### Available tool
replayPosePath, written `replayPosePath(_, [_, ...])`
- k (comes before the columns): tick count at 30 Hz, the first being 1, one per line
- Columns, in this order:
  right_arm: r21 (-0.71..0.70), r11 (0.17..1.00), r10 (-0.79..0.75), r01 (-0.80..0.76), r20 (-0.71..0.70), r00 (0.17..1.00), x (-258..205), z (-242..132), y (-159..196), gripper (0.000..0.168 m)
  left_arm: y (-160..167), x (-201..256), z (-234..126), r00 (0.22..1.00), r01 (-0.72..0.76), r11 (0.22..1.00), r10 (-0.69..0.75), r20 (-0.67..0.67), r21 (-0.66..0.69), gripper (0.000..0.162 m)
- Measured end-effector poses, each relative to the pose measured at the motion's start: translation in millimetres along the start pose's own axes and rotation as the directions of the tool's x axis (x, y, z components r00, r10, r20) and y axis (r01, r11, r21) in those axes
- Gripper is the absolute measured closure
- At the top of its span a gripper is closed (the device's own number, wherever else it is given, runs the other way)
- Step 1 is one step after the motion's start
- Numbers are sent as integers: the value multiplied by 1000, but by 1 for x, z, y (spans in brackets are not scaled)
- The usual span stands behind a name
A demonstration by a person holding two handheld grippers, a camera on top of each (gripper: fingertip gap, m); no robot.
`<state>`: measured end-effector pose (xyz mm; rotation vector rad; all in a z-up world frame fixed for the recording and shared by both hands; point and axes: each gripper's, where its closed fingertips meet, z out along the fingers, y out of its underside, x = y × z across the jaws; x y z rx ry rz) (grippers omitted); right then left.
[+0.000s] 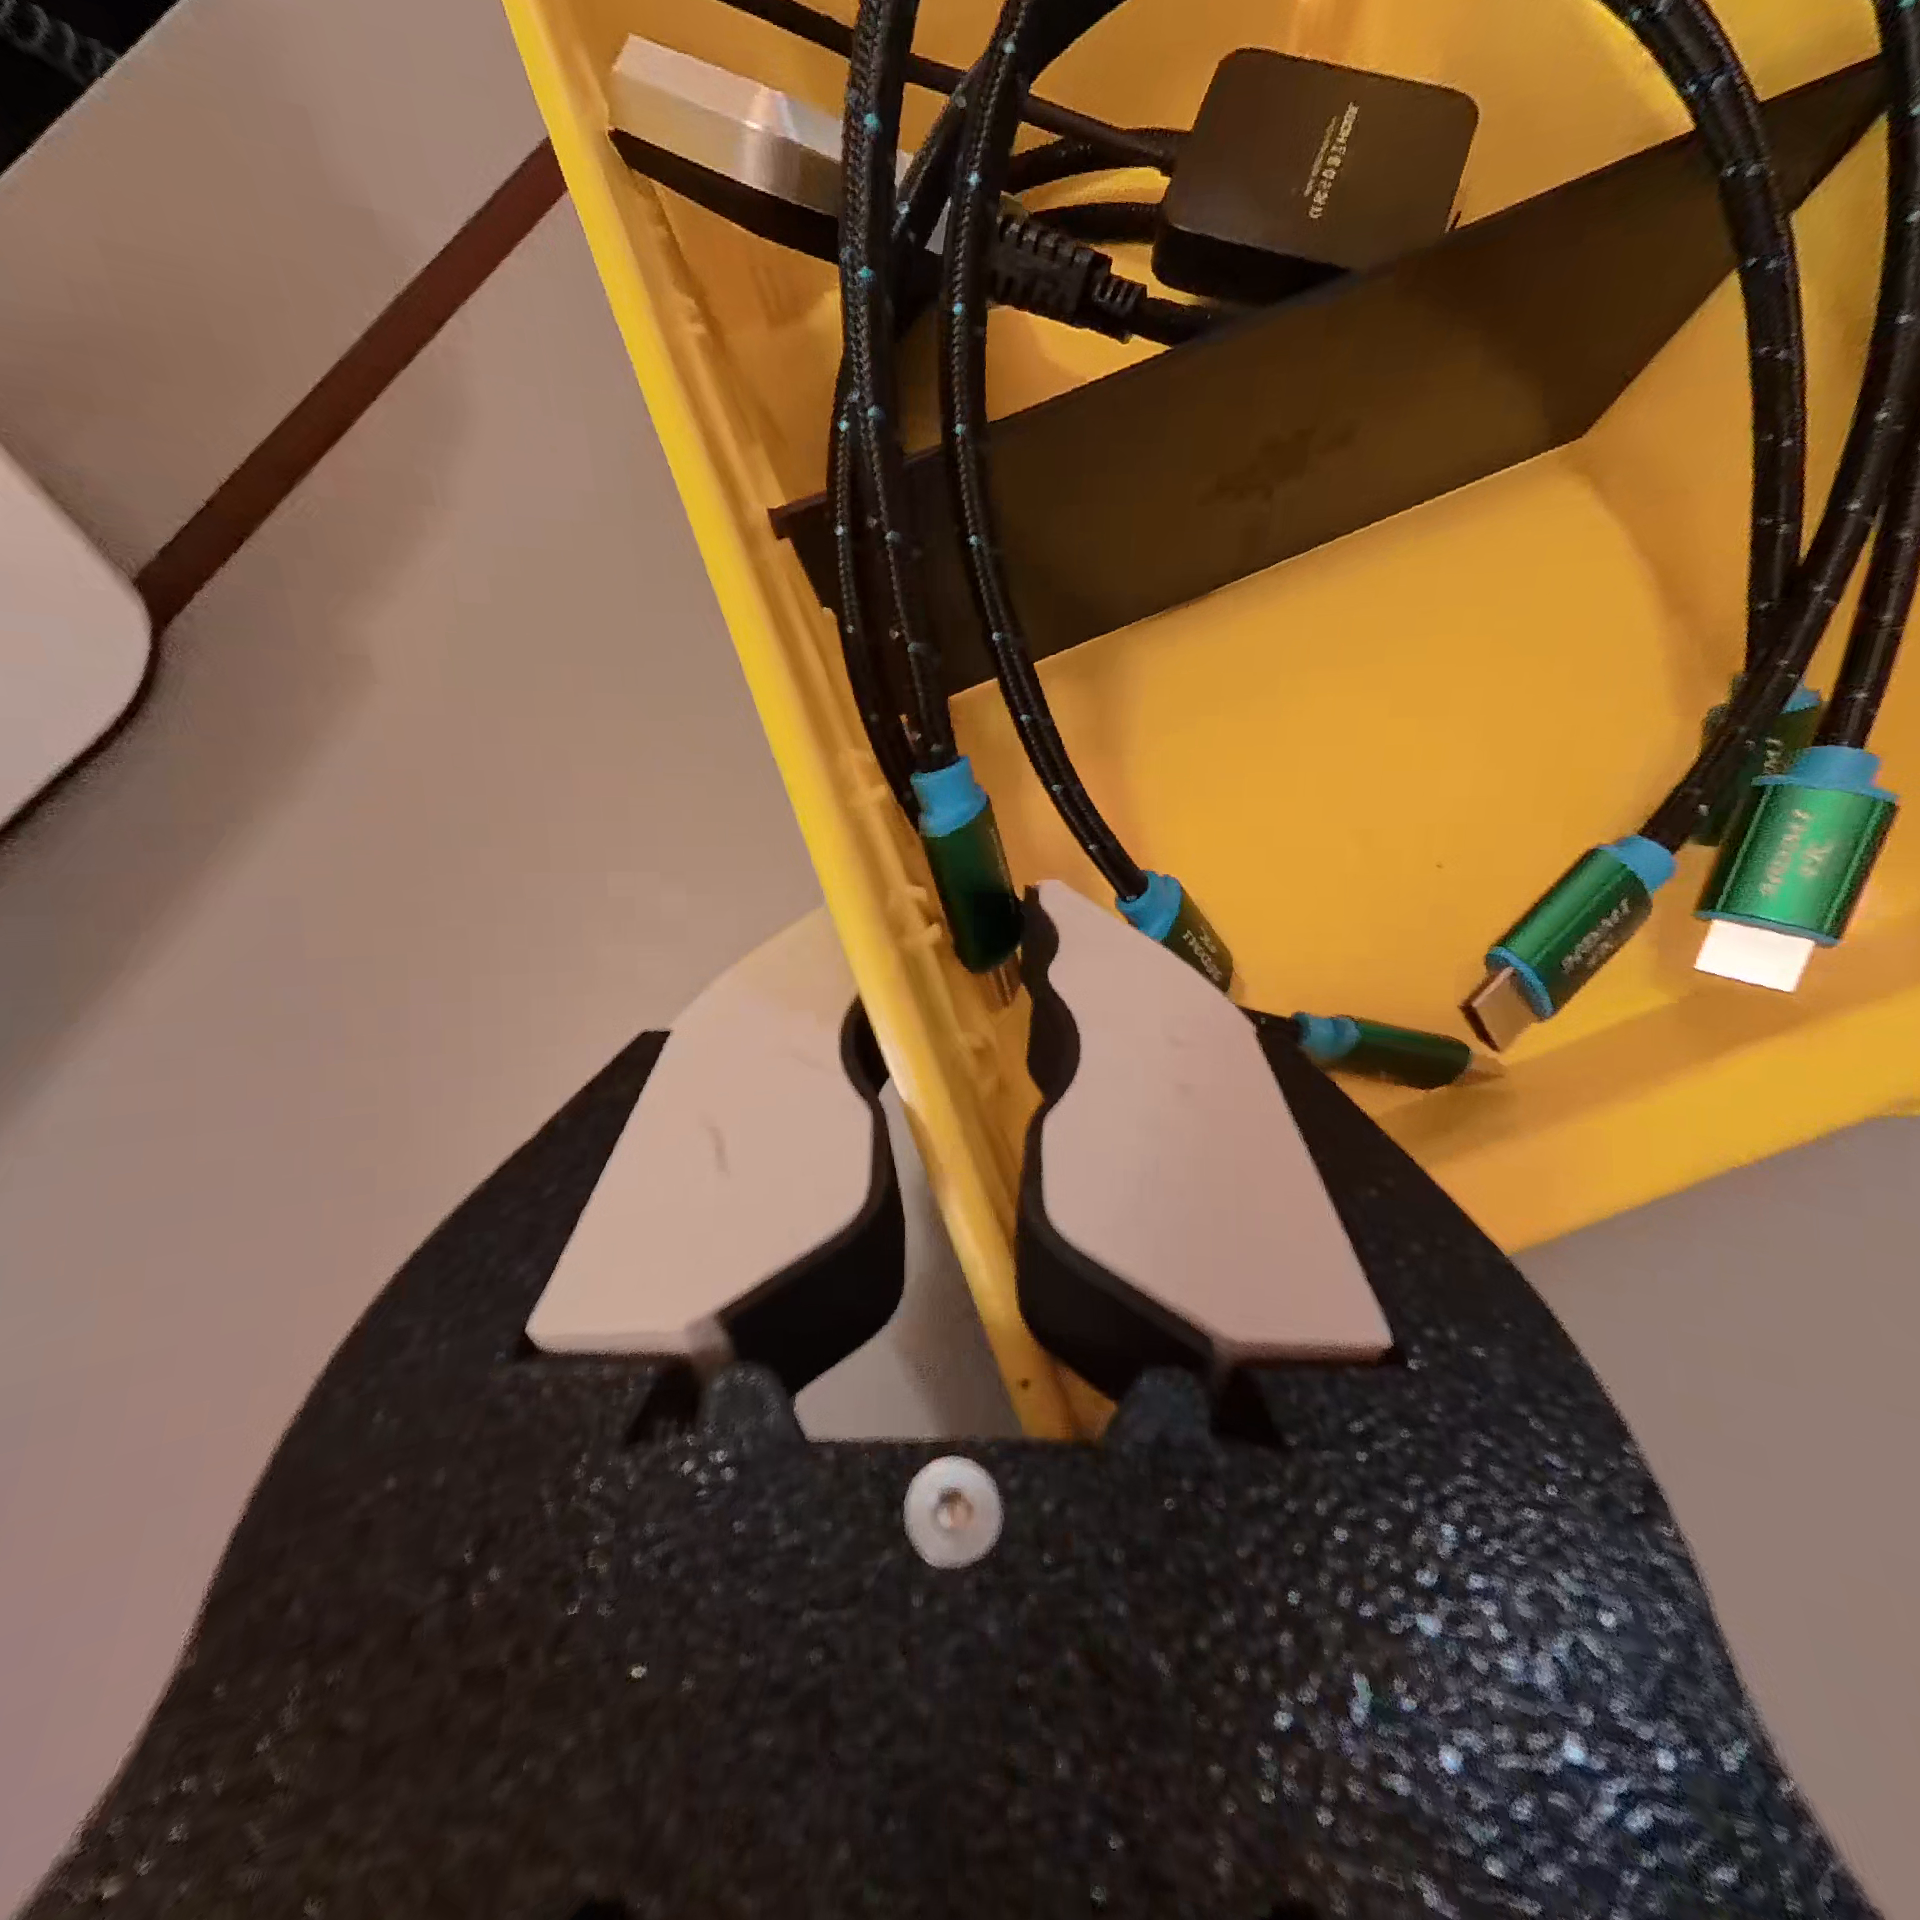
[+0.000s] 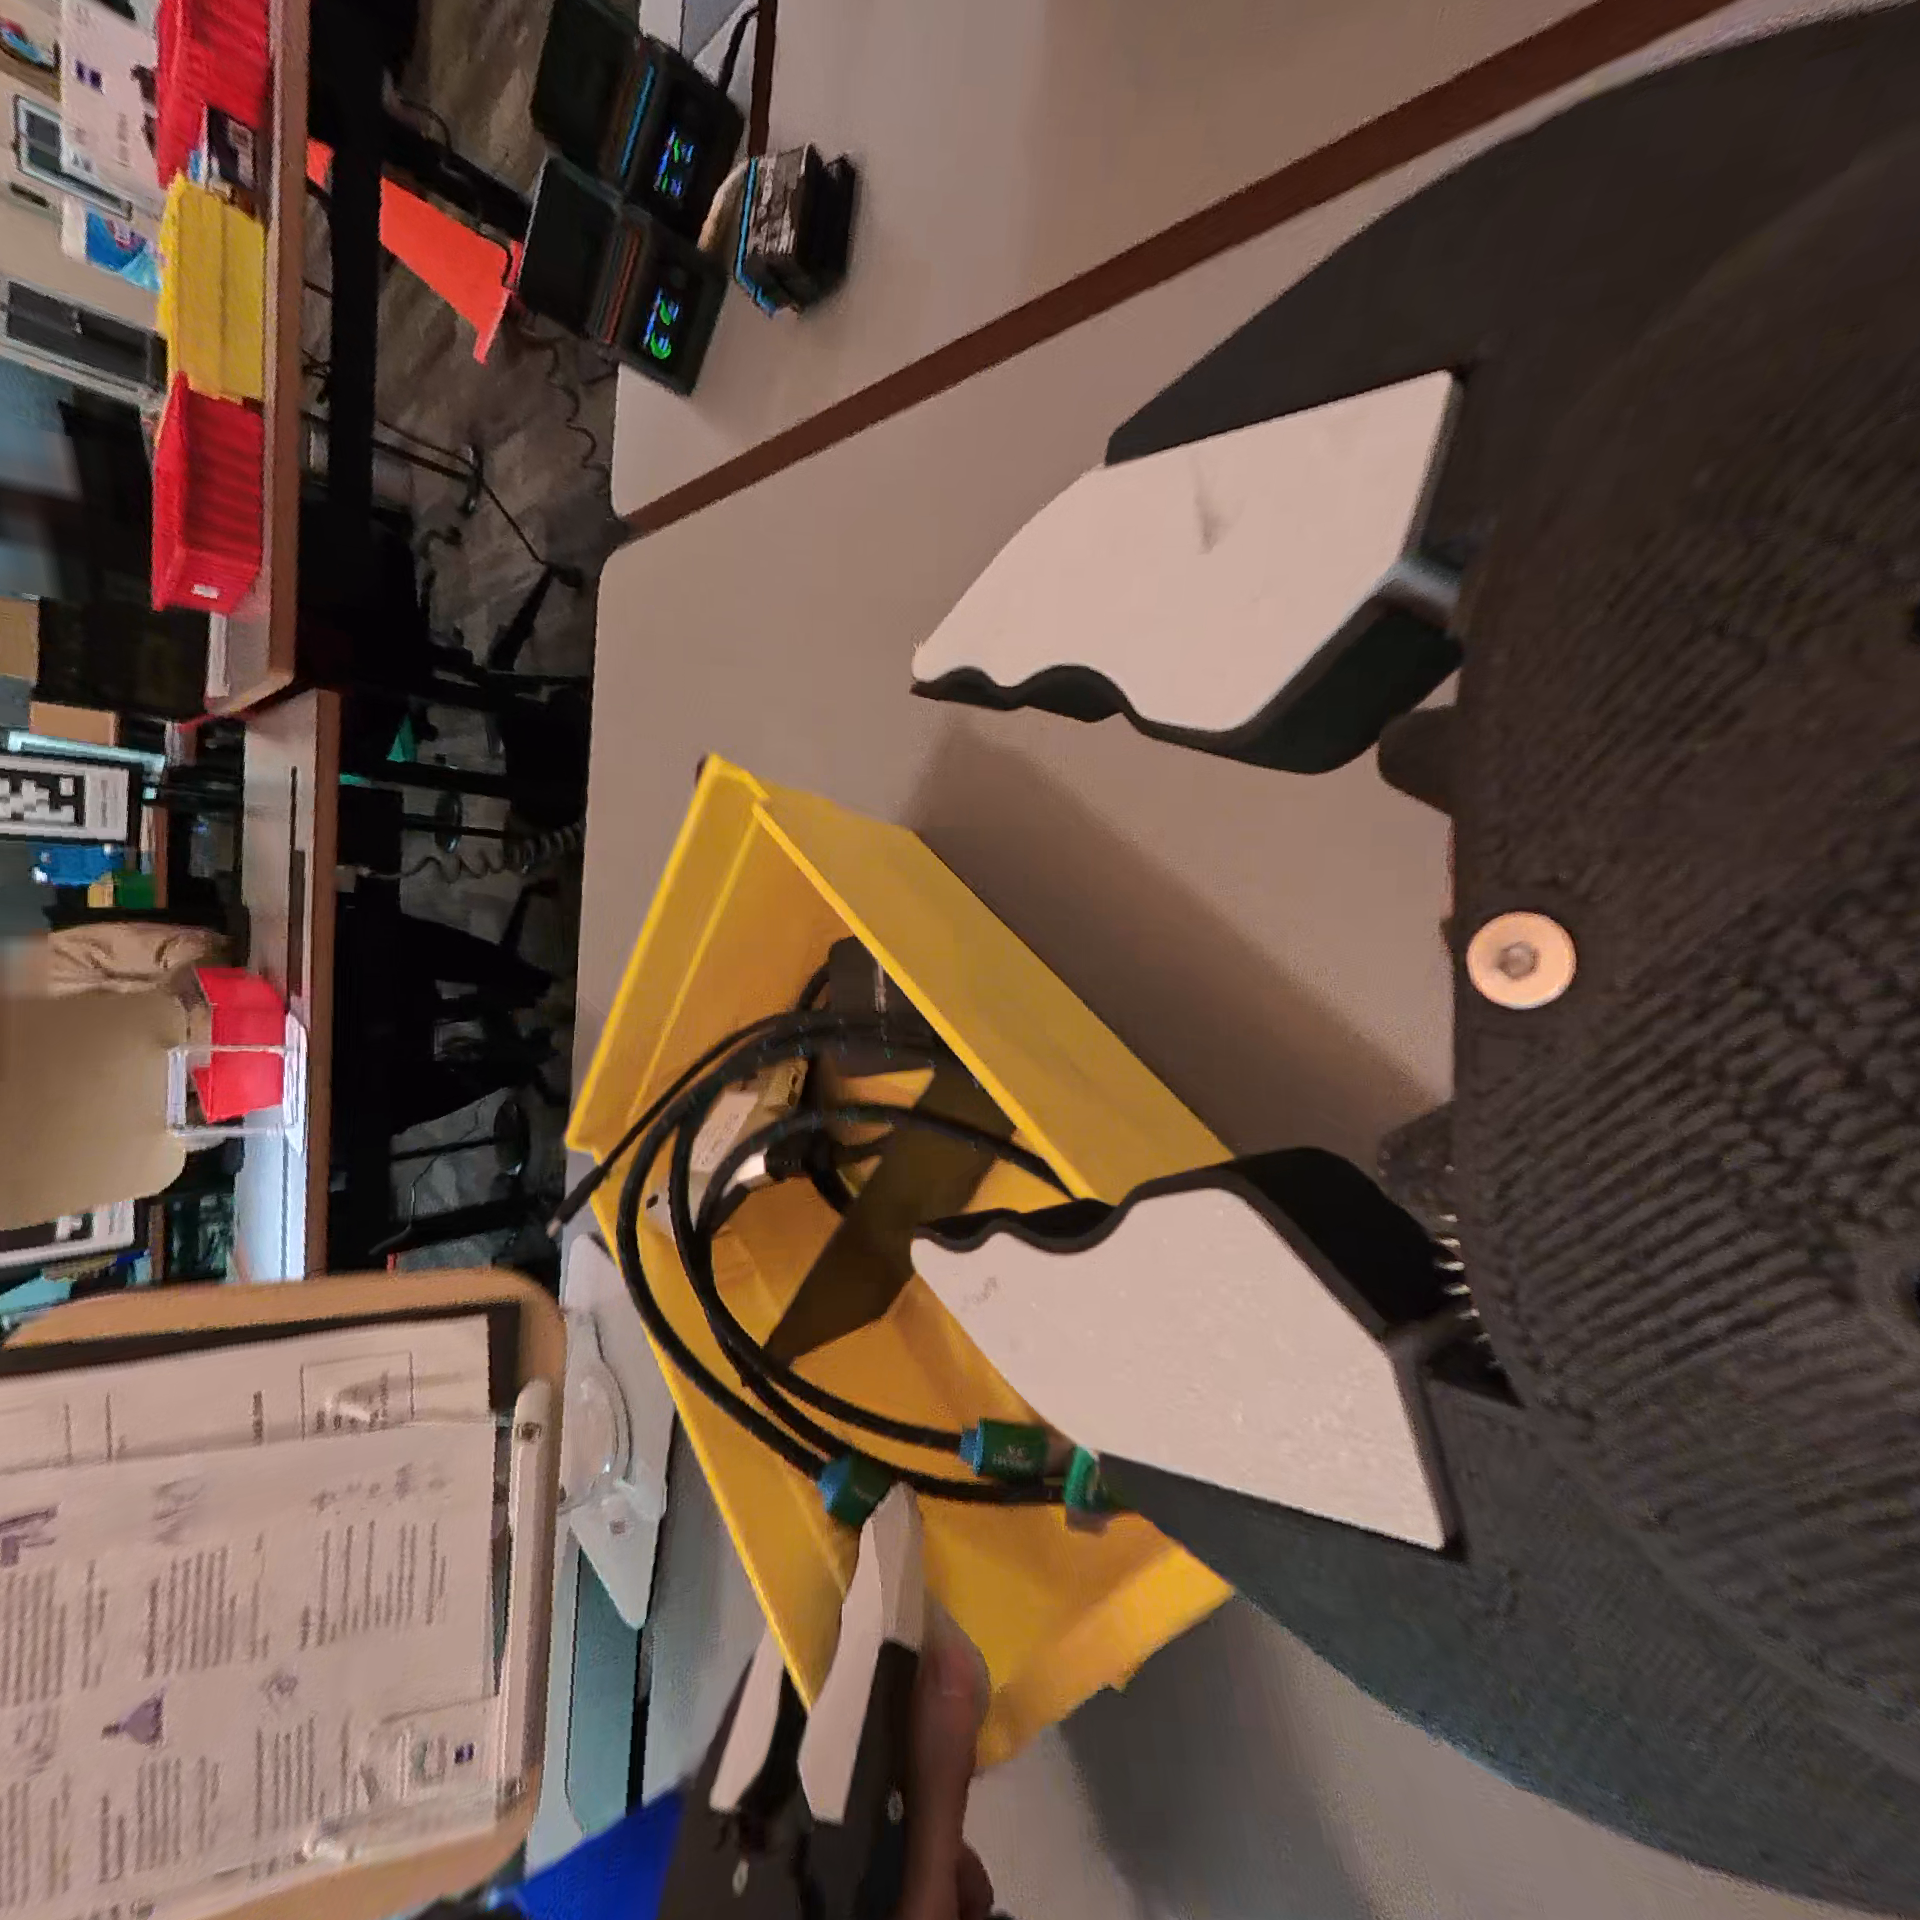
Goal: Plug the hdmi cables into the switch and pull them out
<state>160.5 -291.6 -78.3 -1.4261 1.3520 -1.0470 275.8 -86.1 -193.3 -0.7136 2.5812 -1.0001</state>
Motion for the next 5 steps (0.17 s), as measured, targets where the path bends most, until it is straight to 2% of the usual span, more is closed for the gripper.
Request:
replayPosePath(2, [12, 1000, 11, -12, 71, 997, -21, 3, -4, 84, 27, -9, -25, 1000, 10, 1000, -10, 2, 12, 142])
replayPosePath(5, [10, 1000, 20, -23, 206, 978, -71, 16, -14, 85, 73, -23, -67, 1000, 18, 1000, -18, 20, 9, 142])
